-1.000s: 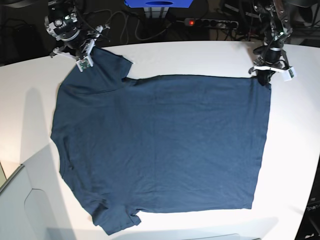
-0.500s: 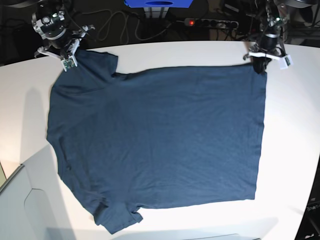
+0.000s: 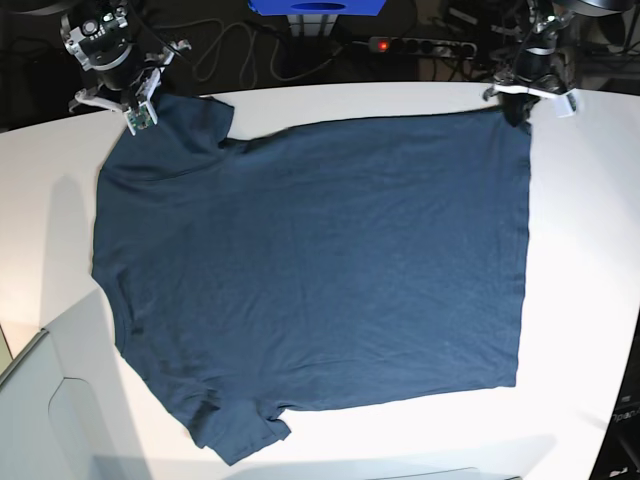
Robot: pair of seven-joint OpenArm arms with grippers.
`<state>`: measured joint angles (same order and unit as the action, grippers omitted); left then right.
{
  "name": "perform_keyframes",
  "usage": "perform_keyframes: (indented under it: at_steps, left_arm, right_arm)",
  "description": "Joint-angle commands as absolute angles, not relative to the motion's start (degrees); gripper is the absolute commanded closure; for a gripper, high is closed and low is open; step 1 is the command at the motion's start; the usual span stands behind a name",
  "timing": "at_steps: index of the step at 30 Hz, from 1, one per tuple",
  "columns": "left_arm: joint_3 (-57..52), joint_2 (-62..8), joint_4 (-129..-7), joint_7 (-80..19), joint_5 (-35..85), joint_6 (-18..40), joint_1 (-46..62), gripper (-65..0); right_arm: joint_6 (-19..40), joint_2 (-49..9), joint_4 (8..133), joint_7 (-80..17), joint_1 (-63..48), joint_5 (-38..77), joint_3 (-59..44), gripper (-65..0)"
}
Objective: Fold the T-shirt properly
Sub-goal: 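Lift the shirt edge with both grippers and pull it toward the robot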
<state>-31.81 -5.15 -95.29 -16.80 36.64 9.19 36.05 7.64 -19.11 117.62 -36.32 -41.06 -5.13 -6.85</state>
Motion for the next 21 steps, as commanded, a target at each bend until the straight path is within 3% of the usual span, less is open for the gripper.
perform_keyframes:
  at_steps: [1, 21]
  left_arm:
    - [-32.66, -4.88, -97.63, -15.69, 37.23, 9.63, 36.44, 0.0]
    - [-34.07, -4.53, -100.7, -16.22, 30.29, 9.27, 25.63, 0.0]
  right_arm:
    - [8.4, -19.47, 119.34, -35.38, -41.27, -5.05, -7.16, -0.2]
    - [8.4, -18.15, 119.43, -38.29, -20.0, -4.88, -7.16, -0.2]
